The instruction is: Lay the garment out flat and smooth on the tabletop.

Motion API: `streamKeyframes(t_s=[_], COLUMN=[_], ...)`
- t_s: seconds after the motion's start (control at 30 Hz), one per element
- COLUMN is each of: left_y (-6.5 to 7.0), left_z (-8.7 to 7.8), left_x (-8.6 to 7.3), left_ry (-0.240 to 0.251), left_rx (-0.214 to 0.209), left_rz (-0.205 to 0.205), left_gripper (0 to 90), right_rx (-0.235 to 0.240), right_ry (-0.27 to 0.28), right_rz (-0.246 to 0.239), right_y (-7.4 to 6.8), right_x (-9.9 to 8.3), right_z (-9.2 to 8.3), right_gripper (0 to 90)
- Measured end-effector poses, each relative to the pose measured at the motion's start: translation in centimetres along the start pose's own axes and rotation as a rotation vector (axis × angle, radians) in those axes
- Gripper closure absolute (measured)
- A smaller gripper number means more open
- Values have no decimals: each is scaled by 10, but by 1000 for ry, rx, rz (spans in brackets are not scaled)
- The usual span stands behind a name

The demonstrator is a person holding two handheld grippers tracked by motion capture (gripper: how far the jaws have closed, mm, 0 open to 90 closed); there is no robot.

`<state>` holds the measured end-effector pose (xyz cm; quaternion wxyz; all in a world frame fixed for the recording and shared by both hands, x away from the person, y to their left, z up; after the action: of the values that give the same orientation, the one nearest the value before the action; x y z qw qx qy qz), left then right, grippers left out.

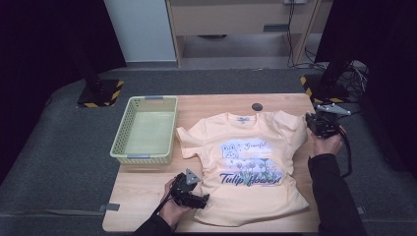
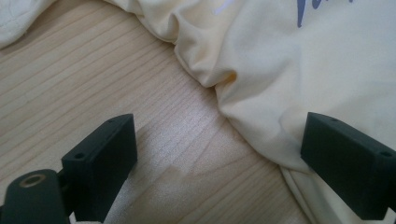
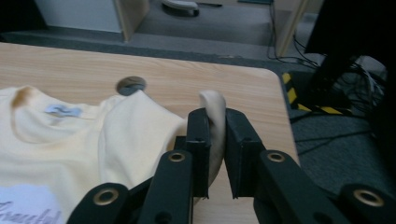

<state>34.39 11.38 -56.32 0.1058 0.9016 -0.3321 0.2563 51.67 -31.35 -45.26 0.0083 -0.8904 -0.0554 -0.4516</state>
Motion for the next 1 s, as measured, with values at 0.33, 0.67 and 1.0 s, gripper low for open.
streamKeyframes(t_s=[0.33, 0.67, 1.0], left_y=[0, 0, -2], left_z=[0, -1, -1], left_x=[0, -1, -1], left_ry=[-1, -3, -9], left_rx=[1, 6, 10], left_rz=[-3, -9, -14], left_gripper=[98, 98, 96], right_rx=[25, 192, 153], right_ry=[-15, -155, -249], right_rz=[-2, -102, -161], right_y=[-1, -53, -76], right_x=[-15, -57, -79], right_z=[6, 47, 78], right_gripper=[584, 373, 291])
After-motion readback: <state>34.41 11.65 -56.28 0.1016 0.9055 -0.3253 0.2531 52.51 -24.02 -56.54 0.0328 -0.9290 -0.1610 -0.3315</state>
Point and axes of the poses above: each handheld gripper's, and its own axes: z roughly forward along the jaws, x roughly out of its top, y roughly to its right, the point moved 5 cm from there along z, roughly forward along the jaws, and after that the axes turned 6 degrees about -y, right-handed, at the moved point
